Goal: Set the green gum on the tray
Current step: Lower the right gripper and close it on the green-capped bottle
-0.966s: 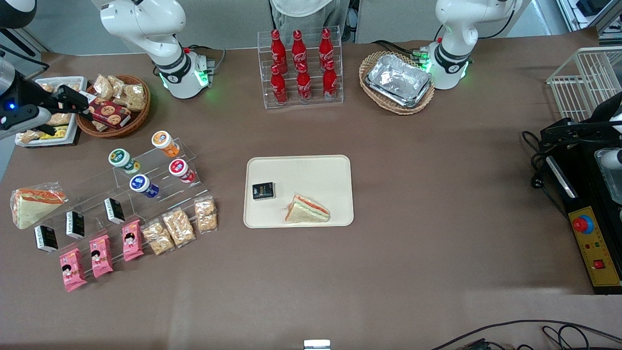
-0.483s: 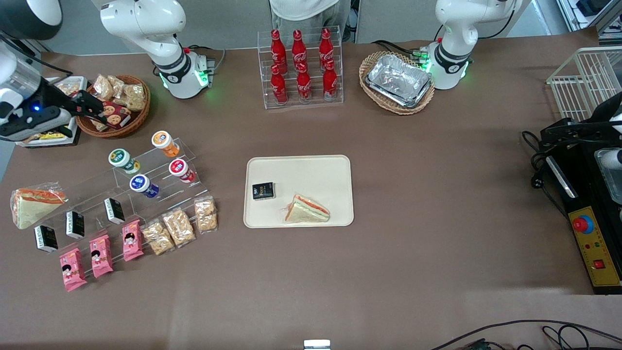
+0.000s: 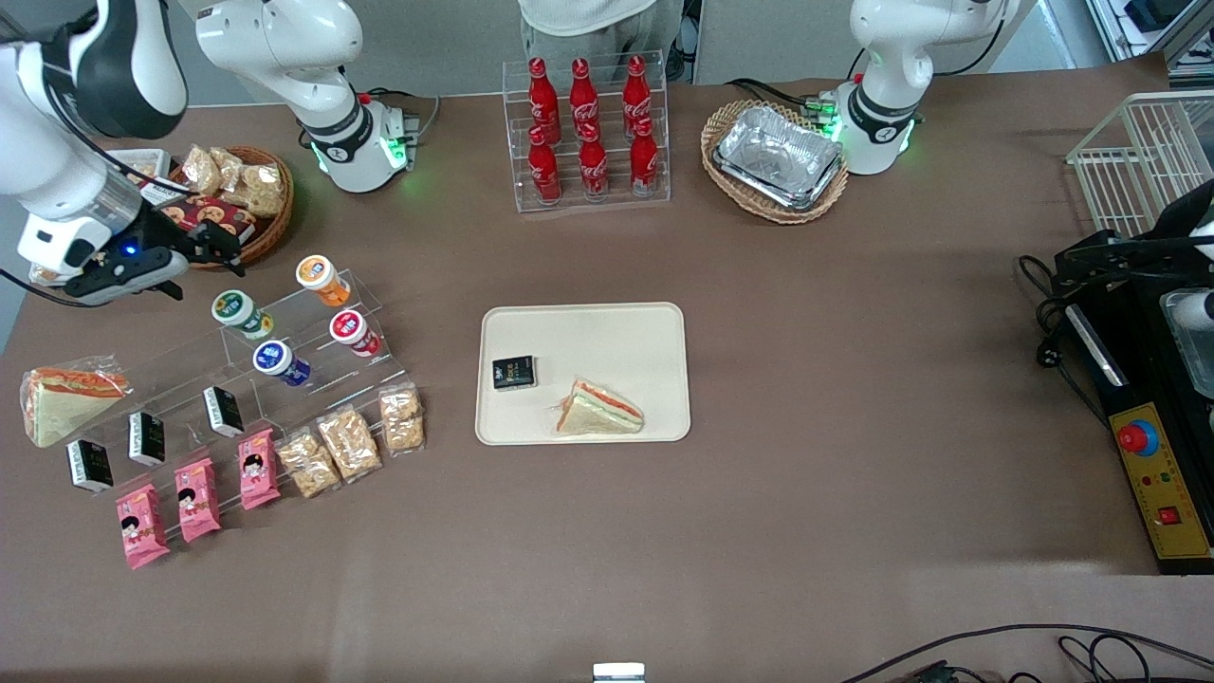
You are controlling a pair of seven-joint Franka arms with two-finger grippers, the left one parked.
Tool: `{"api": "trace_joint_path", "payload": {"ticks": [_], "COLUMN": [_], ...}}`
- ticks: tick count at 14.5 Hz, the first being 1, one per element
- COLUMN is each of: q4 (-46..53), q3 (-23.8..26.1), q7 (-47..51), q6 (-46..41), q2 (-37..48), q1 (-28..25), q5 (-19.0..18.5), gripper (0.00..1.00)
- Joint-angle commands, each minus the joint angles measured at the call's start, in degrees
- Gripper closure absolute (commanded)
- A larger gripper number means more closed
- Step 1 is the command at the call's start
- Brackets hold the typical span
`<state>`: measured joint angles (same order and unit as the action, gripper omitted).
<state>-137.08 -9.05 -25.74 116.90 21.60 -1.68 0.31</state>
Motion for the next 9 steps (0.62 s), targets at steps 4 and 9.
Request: {"api": "trace_joint_path", "payload": {"ticks": [4, 9], "q4": [-6.61, -7.76], "q3": [-1.40, -1.93], "q7": [-1.33, -1.24], "q6": [9.12, 13.61], "q2": [-1.20, -4.80], "q1": [0.89, 1.16], "q5": [-1.45, -1.54], "gripper": [0.00, 0.00]}}
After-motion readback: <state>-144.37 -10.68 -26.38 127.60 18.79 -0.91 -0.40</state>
